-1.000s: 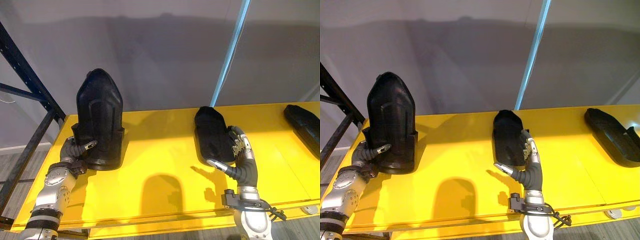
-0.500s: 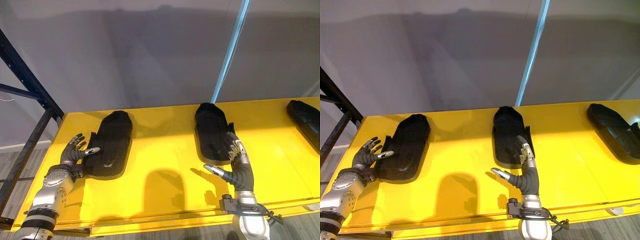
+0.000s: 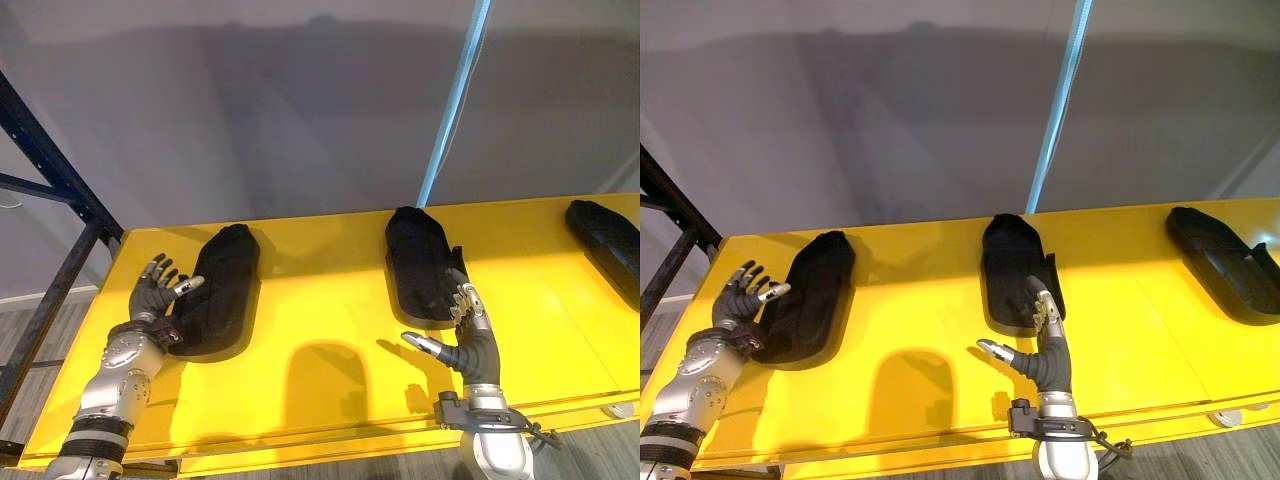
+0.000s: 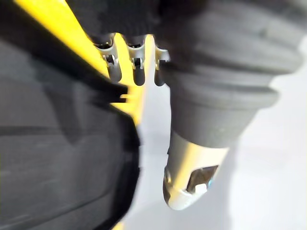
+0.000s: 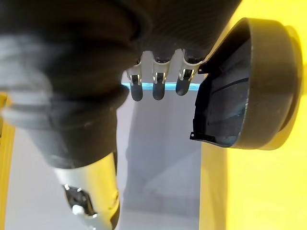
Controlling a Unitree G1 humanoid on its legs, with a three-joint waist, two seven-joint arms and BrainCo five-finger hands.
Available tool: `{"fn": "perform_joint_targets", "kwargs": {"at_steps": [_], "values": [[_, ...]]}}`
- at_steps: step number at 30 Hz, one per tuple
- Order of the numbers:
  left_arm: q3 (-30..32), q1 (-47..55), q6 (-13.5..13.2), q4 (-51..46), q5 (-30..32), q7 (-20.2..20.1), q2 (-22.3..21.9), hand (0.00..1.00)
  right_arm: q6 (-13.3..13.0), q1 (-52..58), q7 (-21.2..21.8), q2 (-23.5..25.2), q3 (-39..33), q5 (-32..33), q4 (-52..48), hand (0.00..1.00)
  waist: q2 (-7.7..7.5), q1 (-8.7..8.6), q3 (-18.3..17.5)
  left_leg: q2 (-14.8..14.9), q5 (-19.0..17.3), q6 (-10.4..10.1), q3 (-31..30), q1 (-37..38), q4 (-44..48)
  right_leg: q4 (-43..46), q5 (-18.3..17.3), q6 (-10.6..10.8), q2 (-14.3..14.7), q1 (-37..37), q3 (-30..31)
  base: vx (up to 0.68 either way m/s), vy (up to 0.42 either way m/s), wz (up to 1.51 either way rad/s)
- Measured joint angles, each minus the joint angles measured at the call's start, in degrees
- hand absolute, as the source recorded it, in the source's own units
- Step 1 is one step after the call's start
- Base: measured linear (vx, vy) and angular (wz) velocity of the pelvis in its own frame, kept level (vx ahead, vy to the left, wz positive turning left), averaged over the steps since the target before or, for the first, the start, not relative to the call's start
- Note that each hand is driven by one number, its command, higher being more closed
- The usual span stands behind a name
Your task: Walk over and take plastic housings, then place them on the shelf
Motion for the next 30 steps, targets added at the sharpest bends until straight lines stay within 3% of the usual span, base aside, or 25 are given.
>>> {"fn": "perform_joint_targets", "kwargs": {"at_steps": [6,10,12,14,15,17,19,21,22,24,26,28,29,30], "values": [[6.4,-0.9,-0.5,-0.1,3.9,2.0,0.0,0.0,0.0,0.9,1.7,0.2,0.3,0.0,1.9,0.0,0.03,0.05,0.0,0.0,0.0,0.0,-0.2,1.1,-0.2,-0.5,0.0,0.0,0.1,1.3,-0.5,0.0,0.004,0.01],[11.6,-0.8,0.2,-3.2,16.0,4.6,-1.7,0.0,0.0,0.9,2.0,1.6,-0.2,-0.1,1.9,0.0,-0.01,0.02,-0.1,0.0,0.0,0.0,-0.4,1.0,-0.2,-0.7,0.1,-0.1,0.1,1.5,-0.7,0.0,0.003,0.01],[16.4,1.3,-0.5,-14.2,23.8,8.1,-7.7,0.0,-0.2,0.7,2.0,1.8,-1.2,-0.4,1.9,0.0,-0.03,0.4,-0.2,-0.1,0.0,0.0,-0.5,1.1,-0.2,-0.8,0.1,-0.1,-0.1,1.6,-0.9,0.02,0.009,0.01],[18.7,7.8,-4.7,-31.1,33.3,12.6,-18.6,0.0,-0.9,0.3,1.9,2.5,-4.2,-1.3,1.9,0.0,-0.02,0.5,-0.4,-0.1,0.0,0.0,-0.5,1.1,-0.2,-0.8,0.1,-0.1,-0.2,1.8,-1.1,0.02,0.009,0.01],[18.6,9.8,-6.3,-35.0,35.5,13.8,-21.8,0.0,-1.2,0.2,1.8,2.7,-5.3,-1.4,1.9,0.0,-0.03,0.52,-0.4,-0.1,0.0,0.0,-0.5,1.2,-0.2,-0.8,0.1,-0.1,-0.2,1.9,-1.1,0.03,0.013,0.04],[15.7,19.0,-10.7,-47.2,41.7,17.0,-33.9,0.0,-2.6,0.2,0.8,4.5,-10.2,-2.2,1.6,0.0,-0.02,0.53,-0.8,0.0,0.0,0.0,-0.5,1.9,-0.2,-1.1,0.1,-0.1,-0.3,2.8,-1.3,0.01,0.008,0.02],[11.1,25.0,-13.5,-52.9,44.6,18.4,-39.4,0.0,-4.0,-0.3,-0.3,5.0,-12.9,-2.6,1.4,0.0,0.01,0.61,-1.2,0.0,0.0,0.0,-0.4,2.6,-0.2,-1.3,0.0,-0.1,-0.2,3.6,-1.2,-0.01,0.002,-0.05],[6.6,28.3,-16.1,-55.9,46.2,18.9,-40.9,0.0,-5.2,-2.2,-1.3,5.4,-14.7,-2.6,1.4,0.0,0.15,0.72,-1.4,0.3,-1.2,-0.5,-0.5,2.3,1.7,-0.7,0.0,0.0,0.2,3.4,-0.4,-0.07,0.004,-0.17],[5.2,28.1,-17.7,-56.2,48.0,19.0,-40.9,0.0,-6.1,-3.9,-2.2,5.4,-15.5,-2.6,1.4,0.0,-0.04,0.74,-1.3,0.6,-4.6,-0.6,-3.0,-0.7,9.0,1.0,-0.1,0.1,0.3,2.0,1.3,-0.14,0.008,-0.6],[4.4,28.2,-19.8,-56.7,49.5,19.8,-40.9,0.0,-7.1,-7.1,-3.4,4.1,-15.5,-3.3,1.5,0.0,0.14,2.83,-1.0,0.5,-10.6,-0.9,-16.4,-6.2,22.5,6.3,-1.5,0.3,1.4,-2.5,6.8,-0.17,0.0,-1.21],[3.4,28.1,-20.7,-57.0,50.8,20.6,-40.8,0.0,-8.5,-9.4,-4.6,1.1,-15.5,-3.7,1.4,0.0,1.65,3.7,-1.0,-0.7,-18.6,-5.8,-33.7,-5.9,31.7,14.0,-3.9,1.3,5.5,-7.4,14.9,-0.26,0.143,-1.91],[0.8,28.0,-20.8,-56.2,52.8,20.7,-40.8,0.0,-9.1,-7.7,-4.8,0.8,-16.7,-3.7,1.0,0.0,1.64,3.09,-0.9,-1.5,-23.2,-5.1,-37.5,-4.0,33.4,17.0,-4.7,2.1,7.3,-9.8,19.0,-0.26,0.236,-1.36],[-1.0,27.9,-20.8,-55.5,53.2,20.6,-40.8,0.0,-9.1,-6.0,-4.8,1.1,-17.0,-3.7,0.4,0.0,1.61,2.11,-0.9,-1.8,-25.9,-3.4,-37.8,-3.5,33.4,17.8,-4.5,2.6,7.9,-10.9,20.8,-0.28,0.332,-1.36],[-4.5,26.9,-20.4,-53.8,54.3,20.5,-40.1,0.0,-9.1,-1.6,-4.7,2.8,-16.7,-3.6,-1.9,0.0,-0.89,1.8,0.4,-3.9,-27.5,-0.8,-33.9,-3.0,34.5,17.2,-3.5,4.0,7.5,-11.9,25.6,-0.29,0.342,-1.42]]}}
